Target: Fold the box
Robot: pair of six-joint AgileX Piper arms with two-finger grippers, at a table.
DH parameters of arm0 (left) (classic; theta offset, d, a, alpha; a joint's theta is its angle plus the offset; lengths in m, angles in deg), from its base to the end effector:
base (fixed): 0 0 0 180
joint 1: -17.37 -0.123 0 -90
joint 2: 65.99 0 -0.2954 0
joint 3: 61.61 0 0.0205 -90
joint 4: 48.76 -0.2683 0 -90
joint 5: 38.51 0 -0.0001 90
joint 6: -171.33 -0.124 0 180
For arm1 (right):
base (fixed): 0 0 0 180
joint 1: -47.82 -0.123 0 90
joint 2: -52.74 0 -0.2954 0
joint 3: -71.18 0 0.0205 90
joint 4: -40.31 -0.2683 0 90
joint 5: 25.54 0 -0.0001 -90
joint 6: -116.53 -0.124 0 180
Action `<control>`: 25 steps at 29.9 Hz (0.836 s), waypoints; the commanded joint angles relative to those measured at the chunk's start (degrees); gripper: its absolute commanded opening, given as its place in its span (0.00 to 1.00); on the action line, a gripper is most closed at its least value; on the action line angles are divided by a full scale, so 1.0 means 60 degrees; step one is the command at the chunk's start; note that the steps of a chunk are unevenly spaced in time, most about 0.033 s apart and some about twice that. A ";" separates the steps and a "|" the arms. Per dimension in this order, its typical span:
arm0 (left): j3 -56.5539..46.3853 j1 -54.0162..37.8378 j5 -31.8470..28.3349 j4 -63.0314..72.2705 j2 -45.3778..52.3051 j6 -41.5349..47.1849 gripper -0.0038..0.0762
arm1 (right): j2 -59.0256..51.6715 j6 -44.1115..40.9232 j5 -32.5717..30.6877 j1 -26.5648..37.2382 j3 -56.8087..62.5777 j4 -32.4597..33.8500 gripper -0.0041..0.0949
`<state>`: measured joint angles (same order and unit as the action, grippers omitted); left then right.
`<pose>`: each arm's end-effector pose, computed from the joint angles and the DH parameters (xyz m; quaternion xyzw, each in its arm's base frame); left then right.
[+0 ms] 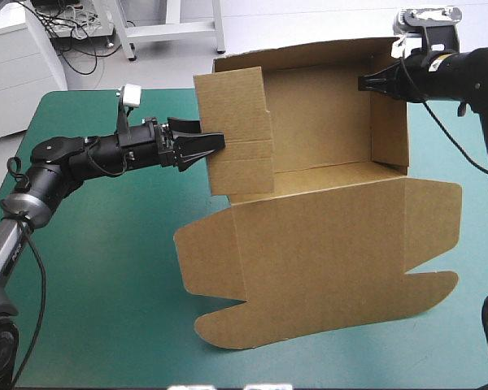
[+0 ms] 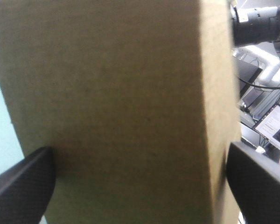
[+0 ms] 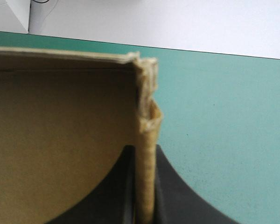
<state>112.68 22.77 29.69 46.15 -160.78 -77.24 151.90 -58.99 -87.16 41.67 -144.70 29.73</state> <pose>0.3269 -0.1462 0.3899 0.2411 0.6608 -0.5680 0.4274 0.3739 0.0604 0.4842 -0.0804 0.8792 0.0989 0.4592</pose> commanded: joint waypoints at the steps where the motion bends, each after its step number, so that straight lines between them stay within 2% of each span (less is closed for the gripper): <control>1: 0.0732 0.0107 0.0948 0.0554 0.0400 0.0194 0.93 | -0.0447 -0.0169 0.0792 -0.0038 -0.0305 -0.0295 0.03; 7: 0.1595 0.0185 -0.0045 -0.0909 0.0400 0.1495 0.93 | -0.0447 -0.0254 0.0950 -0.0062 -0.0305 -0.0313 0.03; 10: 0.2022 0.0457 -0.0936 -0.1840 0.0400 0.2242 0.93 | -0.0447 -0.0482 0.1170 -0.0323 -0.0305 0.0013 0.03; 17: 0.3364 0.1729 -0.3109 -0.5622 0.0400 0.5077 0.90 | -0.0372 -0.0973 0.1436 -0.1056 -0.0305 0.0762 0.03; 20: 0.4003 0.2080 -0.3511 -0.7307 0.0400 0.6431 0.85 | -0.0339 -0.1062 0.1436 -0.1133 -0.0305 0.0762 0.03; 25: 0.4813 0.2533 -0.3534 -1.0170 0.0348 0.8508 0.81 | -0.0339 -0.1241 0.1495 -0.1201 -0.0305 0.0758 0.03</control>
<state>137.51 36.23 11.48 -8.91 -160.78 -32.95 152.01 -65.91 -82.38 34.99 -144.70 37.05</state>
